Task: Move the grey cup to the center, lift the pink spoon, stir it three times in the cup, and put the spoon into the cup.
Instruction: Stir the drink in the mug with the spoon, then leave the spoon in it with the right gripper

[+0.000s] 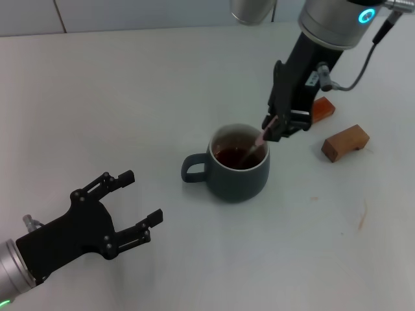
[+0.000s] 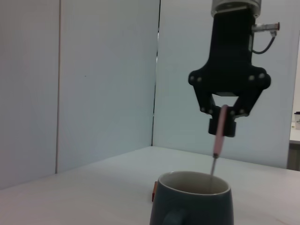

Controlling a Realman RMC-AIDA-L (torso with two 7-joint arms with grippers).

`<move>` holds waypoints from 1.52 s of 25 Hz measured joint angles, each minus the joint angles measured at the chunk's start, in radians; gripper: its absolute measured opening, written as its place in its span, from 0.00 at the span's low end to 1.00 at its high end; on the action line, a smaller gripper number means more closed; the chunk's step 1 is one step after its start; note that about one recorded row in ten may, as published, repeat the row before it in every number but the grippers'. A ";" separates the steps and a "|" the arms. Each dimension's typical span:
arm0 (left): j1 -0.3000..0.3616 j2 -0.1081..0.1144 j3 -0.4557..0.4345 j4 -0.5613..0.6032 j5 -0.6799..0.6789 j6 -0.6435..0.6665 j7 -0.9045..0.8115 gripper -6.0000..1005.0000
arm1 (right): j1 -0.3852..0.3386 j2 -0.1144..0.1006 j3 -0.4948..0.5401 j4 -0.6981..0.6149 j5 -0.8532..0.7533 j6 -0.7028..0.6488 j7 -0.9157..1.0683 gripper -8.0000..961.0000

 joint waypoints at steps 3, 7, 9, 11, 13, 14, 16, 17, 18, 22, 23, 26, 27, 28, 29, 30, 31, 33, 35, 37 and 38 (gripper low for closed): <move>0.000 0.000 0.000 0.000 0.000 0.000 0.000 0.86 | 0.005 0.000 -0.007 0.008 -0.003 0.045 -0.001 0.14; 0.000 0.000 -0.002 0.001 -0.001 0.000 0.000 0.86 | 0.007 0.000 -0.008 0.010 -0.016 0.063 0.000 0.14; 0.000 0.000 -0.002 0.000 -0.001 0.000 0.000 0.86 | 0.010 -0.001 -0.008 0.010 -0.040 0.068 0.004 0.15; 0.000 0.000 -0.002 0.000 -0.001 0.001 0.000 0.86 | 0.012 0.000 -0.008 0.010 -0.069 0.071 0.010 0.15; 0.000 0.000 -0.002 0.000 -0.001 0.001 0.000 0.86 | 0.016 0.001 -0.009 0.010 -0.095 0.057 0.016 0.16; 0.000 0.000 -0.002 0.000 -0.001 0.001 0.000 0.86 | 0.016 0.001 -0.009 0.010 -0.095 0.057 0.016 0.16; 0.001 0.000 -0.001 0.000 -0.001 0.003 0.000 0.86 | 0.018 0.002 -0.008 0.009 -0.091 0.038 0.016 0.16; 0.001 0.000 -0.001 0.000 -0.001 0.003 0.000 0.86 | 0.019 0.002 -0.008 0.007 -0.083 0.025 0.015 0.17; 0.001 0.000 -0.001 0.000 -0.001 0.003 0.000 0.86 | 0.021 0.003 -0.009 0.003 -0.062 0.005 0.008 0.17; 0.003 0.002 -0.001 0.000 -0.002 0.004 0.000 0.86 | 0.025 0.005 -0.015 0.001 -0.030 -0.002 -0.001 0.18; 0.004 0.003 -0.001 0.000 -0.001 0.005 0.000 0.86 | 0.025 0.005 -0.020 0.001 -0.022 0.015 -0.002 0.18; 0.005 0.003 -0.001 0.000 -0.001 0.006 0.000 0.86 | 0.026 0.005 -0.022 0.004 -0.023 0.040 -0.003 0.18; 0.005 0.003 -0.001 0.000 -0.001 0.006 0.000 0.86 | 0.026 0.005 -0.023 0.006 -0.027 0.052 -0.003 0.19; 0.005 0.003 -0.001 0.000 -0.001 0.006 0.000 0.86 | 0.026 0.005 -0.029 0.010 -0.040 0.072 0.000 0.19; 0.005 0.003 -0.001 0.000 -0.001 0.006 0.000 0.86 | 0.026 0.005 -0.029 0.010 -0.040 0.072 0.000 0.19; 0.005 0.003 0.000 0.000 -0.001 0.006 0.000 0.86 | 0.026 0.006 -0.032 0.011 -0.049 0.079 0.003 0.19; 0.005 0.003 0.001 0.000 -0.001 0.006 0.000 0.86 | 0.025 0.006 -0.035 0.011 -0.058 0.082 0.007 0.20; 0.006 0.003 0.002 0.000 0.000 0.006 0.000 0.86 | 0.025 0.006 -0.042 0.012 -0.074 0.072 0.016 0.20; 0.006 0.003 0.003 0.000 0.000 0.006 0.000 0.86 | 0.025 0.006 -0.048 0.013 -0.074 0.065 0.019 0.20; 0.007 0.003 0.003 0.000 0.000 0.006 0.000 0.86 | 0.025 0.006 -0.057 0.013 -0.075 0.052 0.025 0.21; 0.008 0.003 0.003 0.000 0.000 0.006 0.000 0.86 | 0.025 0.006 -0.060 0.013 -0.067 0.033 0.026 0.21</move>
